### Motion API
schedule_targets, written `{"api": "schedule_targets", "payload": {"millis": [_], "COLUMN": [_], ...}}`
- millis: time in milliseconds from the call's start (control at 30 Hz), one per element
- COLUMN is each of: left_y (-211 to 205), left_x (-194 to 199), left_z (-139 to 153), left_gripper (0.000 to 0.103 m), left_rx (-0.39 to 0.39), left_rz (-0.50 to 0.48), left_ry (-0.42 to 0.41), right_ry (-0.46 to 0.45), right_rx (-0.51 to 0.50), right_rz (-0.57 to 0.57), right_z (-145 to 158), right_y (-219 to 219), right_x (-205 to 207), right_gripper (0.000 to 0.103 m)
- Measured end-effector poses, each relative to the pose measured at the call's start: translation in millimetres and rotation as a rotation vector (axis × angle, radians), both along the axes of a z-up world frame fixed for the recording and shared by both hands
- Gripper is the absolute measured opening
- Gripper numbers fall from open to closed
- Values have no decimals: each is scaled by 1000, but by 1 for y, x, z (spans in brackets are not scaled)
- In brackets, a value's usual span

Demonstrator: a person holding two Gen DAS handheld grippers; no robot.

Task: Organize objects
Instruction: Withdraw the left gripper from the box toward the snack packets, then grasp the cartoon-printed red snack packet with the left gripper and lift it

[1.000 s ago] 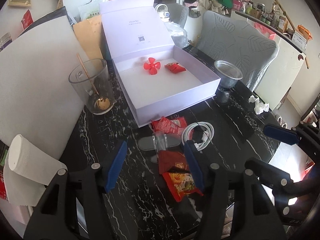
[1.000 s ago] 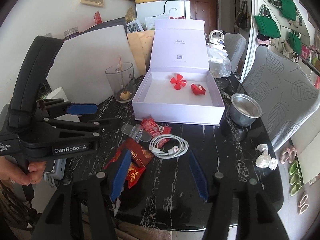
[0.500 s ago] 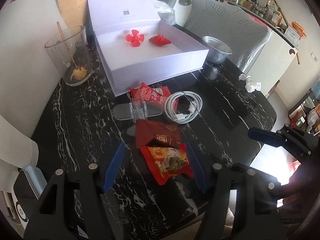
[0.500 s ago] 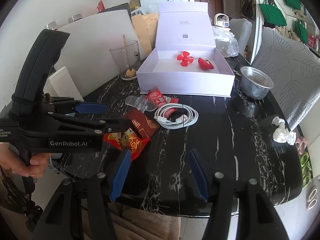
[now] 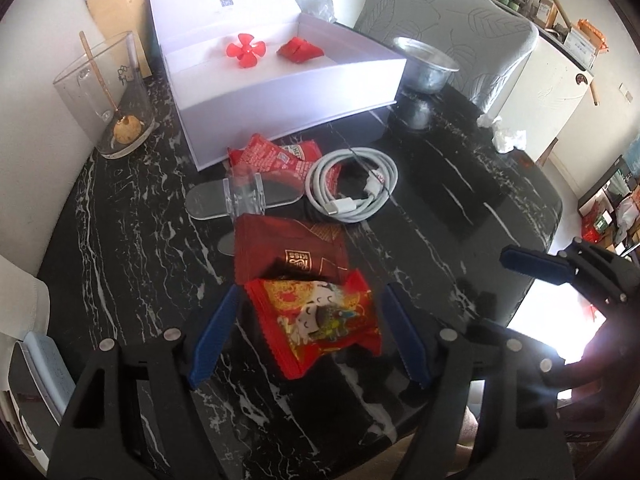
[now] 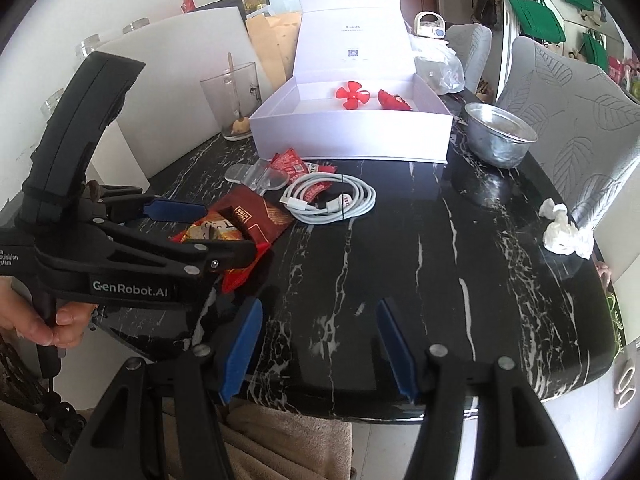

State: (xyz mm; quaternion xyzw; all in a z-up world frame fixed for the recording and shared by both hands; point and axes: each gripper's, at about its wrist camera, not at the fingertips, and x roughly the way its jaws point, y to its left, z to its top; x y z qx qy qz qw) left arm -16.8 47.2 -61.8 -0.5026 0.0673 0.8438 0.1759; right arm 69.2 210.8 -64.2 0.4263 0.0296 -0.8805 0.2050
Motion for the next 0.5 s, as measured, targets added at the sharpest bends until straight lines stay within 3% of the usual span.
{"api": "schedule_targets", "payload": {"millis": [167, 200, 267, 500], "left_y": [-3, -6, -14, -24], "left_x": [-5, -6, -5, -2], "left_z": [-11, -12, -10, -8], "left_gripper": [72, 70, 56, 49], "left_rx": [5, 18, 67, 53], "left_rz": [-13, -9, 0, 4], "left_ry": [-26, -28, -25, -34], "right_ry": [-9, -9, -12, -4], "right_rx": [-10, -14, -21, -39], "right_rz": [-16, -15, -14, -24], "right_z": [-4, -4, -7, -11], "right_y": [2, 2, 1, -10], "right_x": [-6, -7, -10, -23], "right_gripper": [61, 61, 61, 62]}}
